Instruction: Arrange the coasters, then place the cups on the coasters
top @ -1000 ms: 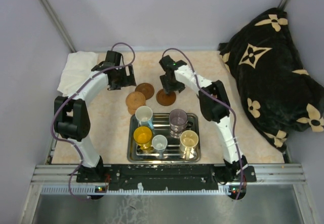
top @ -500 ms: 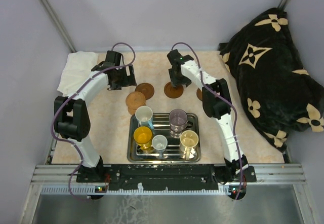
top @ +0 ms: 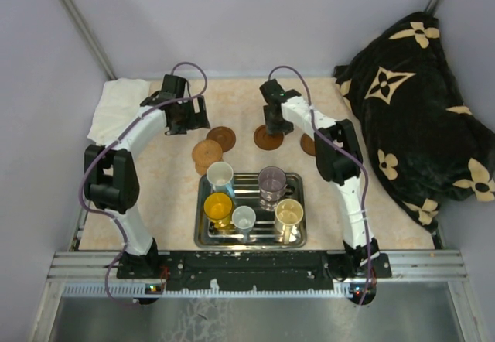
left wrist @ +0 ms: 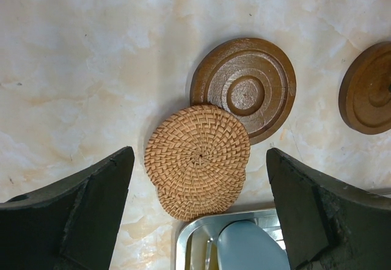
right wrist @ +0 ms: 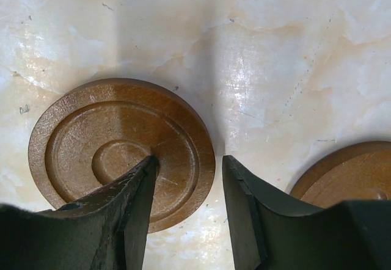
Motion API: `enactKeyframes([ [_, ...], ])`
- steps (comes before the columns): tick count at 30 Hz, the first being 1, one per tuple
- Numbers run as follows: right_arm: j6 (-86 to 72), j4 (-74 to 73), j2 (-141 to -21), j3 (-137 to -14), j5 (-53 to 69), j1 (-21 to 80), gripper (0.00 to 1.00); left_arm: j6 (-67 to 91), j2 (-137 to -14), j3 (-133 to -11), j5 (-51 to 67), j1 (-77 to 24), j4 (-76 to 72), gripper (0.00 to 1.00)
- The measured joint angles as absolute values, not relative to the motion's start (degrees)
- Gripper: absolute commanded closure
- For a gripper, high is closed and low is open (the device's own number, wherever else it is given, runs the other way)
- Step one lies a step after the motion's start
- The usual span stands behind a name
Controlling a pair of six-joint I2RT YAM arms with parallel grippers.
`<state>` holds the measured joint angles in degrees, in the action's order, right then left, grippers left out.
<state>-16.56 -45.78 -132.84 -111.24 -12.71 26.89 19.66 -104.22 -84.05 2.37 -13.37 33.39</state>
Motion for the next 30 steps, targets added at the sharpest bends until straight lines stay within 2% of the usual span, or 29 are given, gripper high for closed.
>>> enactKeyframes([
  [19,-18.02,-41.56,-127.92,-102.72,-14.28,26.20,0.54,19.46,-106.83,-85.67,3.20,-13.34,33.32,0.03],
  [27,-18.04,-42.74,-126.82,-101.60,-16.25,25.67,0.39,19.03,-110.02,-86.59,4.40,-13.34,31.99,0.04],
  [30,-17.56,-46.04,-127.52,-103.72,-17.19,25.56,0.37,19.03,-111.72,-87.07,4.45,-13.34,31.62,0.04],
])
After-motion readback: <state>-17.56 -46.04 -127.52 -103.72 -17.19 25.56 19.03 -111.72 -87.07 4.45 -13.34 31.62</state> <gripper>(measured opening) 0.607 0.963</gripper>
